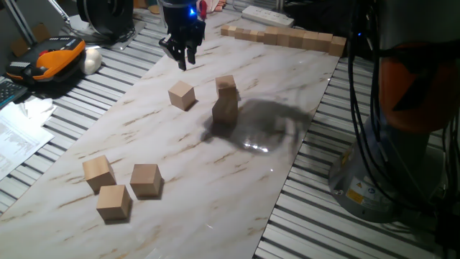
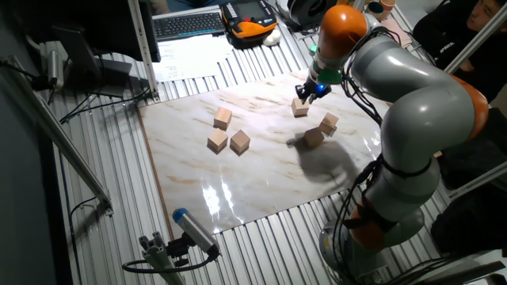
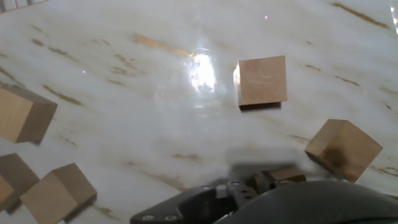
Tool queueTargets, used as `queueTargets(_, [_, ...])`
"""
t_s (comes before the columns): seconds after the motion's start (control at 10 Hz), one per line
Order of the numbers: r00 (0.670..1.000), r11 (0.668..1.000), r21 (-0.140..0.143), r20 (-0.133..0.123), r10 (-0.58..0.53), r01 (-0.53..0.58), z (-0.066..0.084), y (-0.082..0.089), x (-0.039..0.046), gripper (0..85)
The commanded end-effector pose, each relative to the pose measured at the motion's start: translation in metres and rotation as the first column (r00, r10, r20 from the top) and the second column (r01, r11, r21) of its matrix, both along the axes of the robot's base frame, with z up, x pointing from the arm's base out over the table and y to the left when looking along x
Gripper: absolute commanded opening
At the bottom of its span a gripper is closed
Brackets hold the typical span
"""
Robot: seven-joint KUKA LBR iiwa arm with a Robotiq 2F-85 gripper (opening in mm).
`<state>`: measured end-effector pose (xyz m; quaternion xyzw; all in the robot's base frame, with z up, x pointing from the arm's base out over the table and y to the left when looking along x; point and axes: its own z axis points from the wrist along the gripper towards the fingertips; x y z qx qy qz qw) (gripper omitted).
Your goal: Stack the blocks into a pyramid shape
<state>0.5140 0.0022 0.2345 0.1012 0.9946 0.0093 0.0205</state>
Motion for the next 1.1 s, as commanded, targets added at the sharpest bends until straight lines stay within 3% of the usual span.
queueTargets(0.0, [1.000,1.000,-0.012,0.009,-0.004,0.004,0.001,0.001,-0.0006,0.0])
queueTargets(0.2, [1.000,1.000,0.006,0.011,-0.020,0.020,-0.008,0.003,0.0029,0.0])
queueTargets(0.6, [0.998,0.998,0.011,0.027,-0.056,0.056,-0.028,0.008,0.0138,0.0])
queueTargets(0.8, [0.997,0.997,0.001,0.039,-0.073,0.073,-0.040,0.015,0.0166,0.0])
queueTargets(1.0, [0.996,0.996,-0.013,0.036,-0.085,0.085,-0.048,0.020,0.0182,0.0])
